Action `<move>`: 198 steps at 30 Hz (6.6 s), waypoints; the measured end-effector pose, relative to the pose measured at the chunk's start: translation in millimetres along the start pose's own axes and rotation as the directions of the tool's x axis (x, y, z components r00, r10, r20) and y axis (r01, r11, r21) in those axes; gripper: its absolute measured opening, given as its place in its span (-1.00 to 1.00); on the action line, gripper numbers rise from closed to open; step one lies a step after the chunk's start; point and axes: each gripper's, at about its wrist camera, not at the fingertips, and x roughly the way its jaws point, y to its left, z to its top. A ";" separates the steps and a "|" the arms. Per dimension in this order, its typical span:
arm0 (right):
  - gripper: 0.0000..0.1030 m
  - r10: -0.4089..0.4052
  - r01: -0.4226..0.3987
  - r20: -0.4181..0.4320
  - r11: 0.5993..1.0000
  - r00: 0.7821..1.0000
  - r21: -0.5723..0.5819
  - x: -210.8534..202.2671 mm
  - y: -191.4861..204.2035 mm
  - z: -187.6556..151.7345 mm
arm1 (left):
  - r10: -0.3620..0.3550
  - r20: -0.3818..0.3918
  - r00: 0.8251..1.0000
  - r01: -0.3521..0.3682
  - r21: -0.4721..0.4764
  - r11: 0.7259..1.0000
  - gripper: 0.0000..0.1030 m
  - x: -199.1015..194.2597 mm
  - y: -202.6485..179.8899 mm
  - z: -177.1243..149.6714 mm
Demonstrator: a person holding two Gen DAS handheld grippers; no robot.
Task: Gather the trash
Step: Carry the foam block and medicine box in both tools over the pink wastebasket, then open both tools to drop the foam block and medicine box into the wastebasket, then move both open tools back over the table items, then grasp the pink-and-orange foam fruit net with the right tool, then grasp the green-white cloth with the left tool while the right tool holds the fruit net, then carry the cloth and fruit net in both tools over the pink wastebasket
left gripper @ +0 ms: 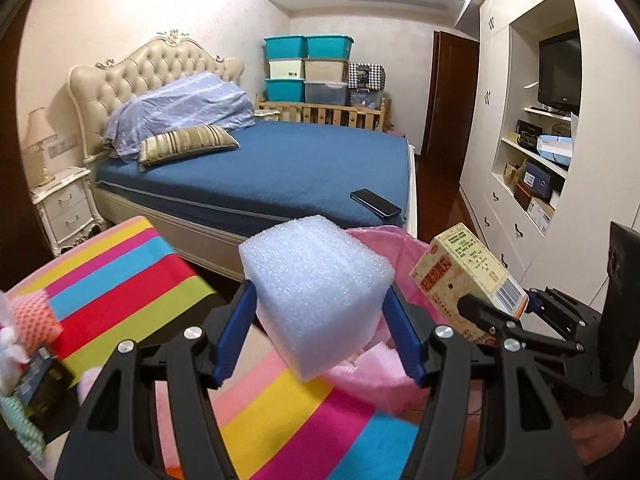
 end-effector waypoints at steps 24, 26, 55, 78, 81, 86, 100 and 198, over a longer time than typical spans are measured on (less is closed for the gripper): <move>0.51 -0.011 0.013 0.036 0.997 0.999 -0.076 -22.4 3.6 -19.4 | 0.125 0.020 0.992 -0.124 -0.020 0.992 0.91 -20.5 16.2 -7.1; 0.52 0.026 -0.023 0.039 0.997 0.999 -0.080 -30.1 18.8 -20.0 | 0.189 0.035 0.981 -0.190 0.002 0.982 0.91 -43.4 22.6 -20.6; 0.65 0.224 -0.251 -0.147 0.946 0.964 -0.203 19.6 246.9 -31.1 | 0.605 -0.127 0.786 -0.614 -0.279 0.739 0.91 -212.3 255.0 -174.0; 0.64 0.100 -0.154 -0.308 0.976 0.946 -0.154 90.4 275.8 -30.2 | 0.449 -0.270 0.852 -0.524 -0.427 0.737 0.88 -194.9 292.3 -186.8; 0.61 0.104 -0.160 -0.324 0.976 0.940 -0.150 94.3 276.2 -31.7 | 0.459 -0.275 0.845 -0.535 -0.442 0.720 0.88 -196.8 293.5 -187.7; 0.57 0.092 -0.139 -0.303 0.980 0.949 -0.140 91.8 273.5 -31.4 | 0.470 -0.289 0.834 -0.552 -0.431 0.714 0.88 -194.3 292.2 -185.4; 0.15 0.140 -0.185 -0.313 0.975 0.939 -0.120 91.5 273.9 -31.9 | 0.406 -0.279 0.870 -0.492 -0.439 0.752 0.90 -183.1 281.0 -181.7; -0.33 -0.020 0.019 0.026 1.000 0.999 0.009 -20.0 92.1 16.6 | 0.144 0.030 0.989 -0.143 -0.032 0.989 -0.40 -92.6 92.9 -42.6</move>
